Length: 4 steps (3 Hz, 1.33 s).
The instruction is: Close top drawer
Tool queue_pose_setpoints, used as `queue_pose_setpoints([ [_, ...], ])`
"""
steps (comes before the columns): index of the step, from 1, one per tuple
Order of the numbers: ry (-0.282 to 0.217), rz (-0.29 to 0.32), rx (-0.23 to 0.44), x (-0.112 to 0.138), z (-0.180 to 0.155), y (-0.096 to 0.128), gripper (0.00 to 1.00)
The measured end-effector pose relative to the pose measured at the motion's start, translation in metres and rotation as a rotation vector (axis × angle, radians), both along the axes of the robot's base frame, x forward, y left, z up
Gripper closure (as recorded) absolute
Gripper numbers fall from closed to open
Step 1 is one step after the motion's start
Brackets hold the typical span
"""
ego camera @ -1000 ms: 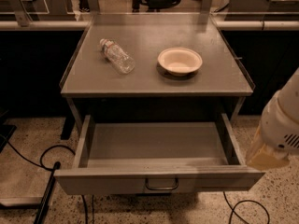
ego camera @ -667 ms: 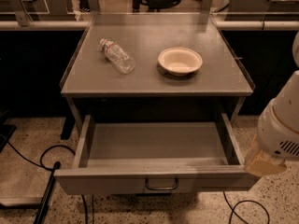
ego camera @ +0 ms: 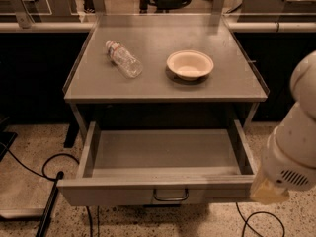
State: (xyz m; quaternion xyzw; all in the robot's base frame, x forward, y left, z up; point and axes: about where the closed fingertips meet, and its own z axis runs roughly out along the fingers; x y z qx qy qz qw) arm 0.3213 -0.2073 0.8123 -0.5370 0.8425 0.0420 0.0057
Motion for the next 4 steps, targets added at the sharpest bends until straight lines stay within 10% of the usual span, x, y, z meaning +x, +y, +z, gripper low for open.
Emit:
queue_pose_setpoints([
  [2,0.137,-0.061,0.047,-0.017,-0.109,0.025,1.00],
  [4,0.123,-0.061,0.053,0.013,-0.146,0.044,1.00],
])
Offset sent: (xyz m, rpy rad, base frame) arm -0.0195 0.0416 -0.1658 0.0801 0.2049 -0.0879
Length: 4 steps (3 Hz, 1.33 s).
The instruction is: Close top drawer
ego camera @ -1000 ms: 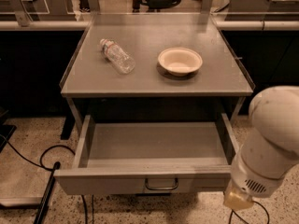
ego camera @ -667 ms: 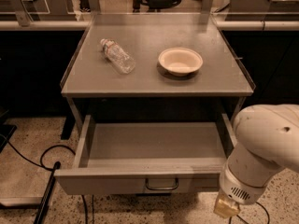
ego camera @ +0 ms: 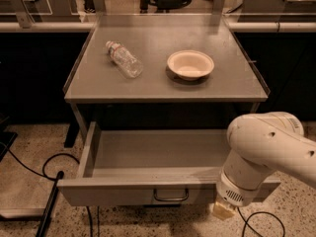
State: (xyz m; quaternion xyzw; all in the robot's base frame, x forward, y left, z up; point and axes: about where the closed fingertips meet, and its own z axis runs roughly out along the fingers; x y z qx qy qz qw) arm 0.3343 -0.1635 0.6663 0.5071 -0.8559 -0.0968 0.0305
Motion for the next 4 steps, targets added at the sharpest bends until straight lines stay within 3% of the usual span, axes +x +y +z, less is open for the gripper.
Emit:
queue_pose_setpoints([
  [2,-0.069,0.010,-0.044,0.046,-0.004,-0.005,1.00],
  [4,-0.070,0.011,-0.045,0.046,-0.003,-0.005,0.59],
])
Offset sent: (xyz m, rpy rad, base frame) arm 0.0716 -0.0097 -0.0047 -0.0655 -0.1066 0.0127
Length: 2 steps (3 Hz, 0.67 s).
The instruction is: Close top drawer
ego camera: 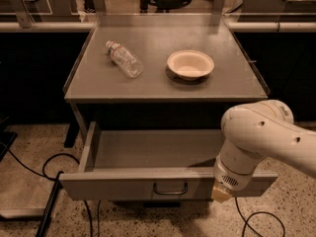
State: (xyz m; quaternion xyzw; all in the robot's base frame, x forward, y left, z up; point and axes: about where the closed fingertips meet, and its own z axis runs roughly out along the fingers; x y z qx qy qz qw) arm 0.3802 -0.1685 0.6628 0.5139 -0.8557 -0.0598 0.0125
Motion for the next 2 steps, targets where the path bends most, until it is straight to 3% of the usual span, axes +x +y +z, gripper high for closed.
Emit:
queue_pose_setpoints([
  [2,0.000,0.000,0.000,0.0000,0.0000,0.0000,0.13],
])
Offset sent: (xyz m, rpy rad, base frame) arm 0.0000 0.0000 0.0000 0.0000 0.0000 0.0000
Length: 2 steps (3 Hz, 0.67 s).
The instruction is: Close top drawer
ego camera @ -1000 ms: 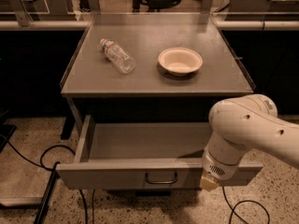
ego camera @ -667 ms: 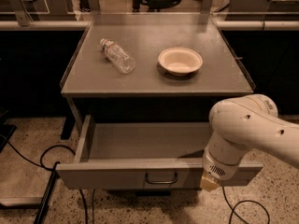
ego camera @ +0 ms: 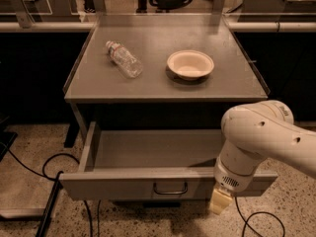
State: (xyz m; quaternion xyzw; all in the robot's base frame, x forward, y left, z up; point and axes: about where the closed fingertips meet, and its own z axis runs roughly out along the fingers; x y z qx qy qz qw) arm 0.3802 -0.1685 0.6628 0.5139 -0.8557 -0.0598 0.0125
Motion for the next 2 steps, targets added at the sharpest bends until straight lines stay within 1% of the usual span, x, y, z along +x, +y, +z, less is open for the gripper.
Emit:
queue_pose_setpoints([
  [1,0.000,0.000,0.000,0.0000,0.0000,0.0000,0.00],
  [2,0.000,0.000,0.000,0.0000,0.0000,0.0000,0.00],
])
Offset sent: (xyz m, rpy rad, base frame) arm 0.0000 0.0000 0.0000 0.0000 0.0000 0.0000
